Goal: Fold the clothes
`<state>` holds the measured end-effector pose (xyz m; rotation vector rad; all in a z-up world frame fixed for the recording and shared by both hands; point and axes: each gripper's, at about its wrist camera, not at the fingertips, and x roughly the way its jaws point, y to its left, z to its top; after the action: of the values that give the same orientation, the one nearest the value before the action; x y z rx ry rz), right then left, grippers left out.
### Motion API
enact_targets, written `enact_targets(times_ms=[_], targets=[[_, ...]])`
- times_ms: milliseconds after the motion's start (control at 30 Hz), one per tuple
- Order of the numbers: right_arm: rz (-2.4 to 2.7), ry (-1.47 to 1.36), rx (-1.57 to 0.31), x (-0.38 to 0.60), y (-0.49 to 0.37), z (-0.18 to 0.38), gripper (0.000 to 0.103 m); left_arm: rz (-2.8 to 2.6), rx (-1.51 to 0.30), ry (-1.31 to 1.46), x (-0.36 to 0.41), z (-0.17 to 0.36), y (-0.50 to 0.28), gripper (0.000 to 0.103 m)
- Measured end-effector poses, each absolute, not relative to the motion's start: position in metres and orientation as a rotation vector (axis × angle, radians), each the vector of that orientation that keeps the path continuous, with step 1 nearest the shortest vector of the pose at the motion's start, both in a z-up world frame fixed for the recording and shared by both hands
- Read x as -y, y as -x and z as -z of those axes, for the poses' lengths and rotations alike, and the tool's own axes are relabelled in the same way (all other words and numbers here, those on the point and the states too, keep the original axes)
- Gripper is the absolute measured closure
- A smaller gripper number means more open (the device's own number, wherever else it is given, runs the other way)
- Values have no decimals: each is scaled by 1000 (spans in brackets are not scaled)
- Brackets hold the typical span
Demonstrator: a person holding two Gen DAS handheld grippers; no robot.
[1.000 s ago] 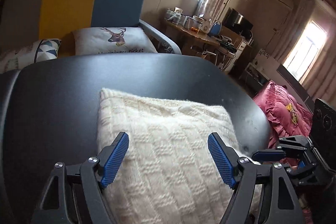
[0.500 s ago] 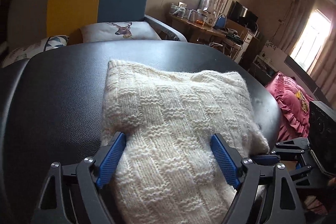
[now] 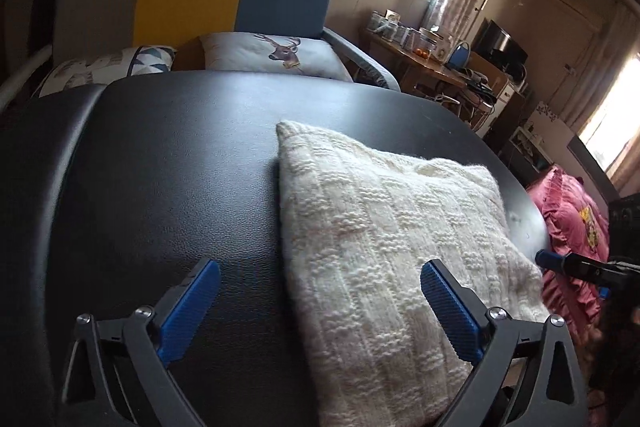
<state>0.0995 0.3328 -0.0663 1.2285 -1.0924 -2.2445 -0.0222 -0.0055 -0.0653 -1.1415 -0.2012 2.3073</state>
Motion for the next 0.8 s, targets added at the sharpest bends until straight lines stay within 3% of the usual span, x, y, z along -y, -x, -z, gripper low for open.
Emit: enact_targets(times_ms=[100, 200, 667, 800], targets=[[2198, -1291, 1149, -337, -95, 82, 38, -2199, 390, 1189, 21, 72, 37, 1], [2152, -1341, 1155, -330, -87, 92, 38, -2147, 469, 1200, 23, 77, 49, 1], [2116, -1379, 1226, -321, -72, 106, 33, -1947, 501, 1227, -6, 90, 81, 0], [2078, -1396, 1249, -317, -77, 109, 18, -1883, 452, 1243, -17, 94, 77, 0]])
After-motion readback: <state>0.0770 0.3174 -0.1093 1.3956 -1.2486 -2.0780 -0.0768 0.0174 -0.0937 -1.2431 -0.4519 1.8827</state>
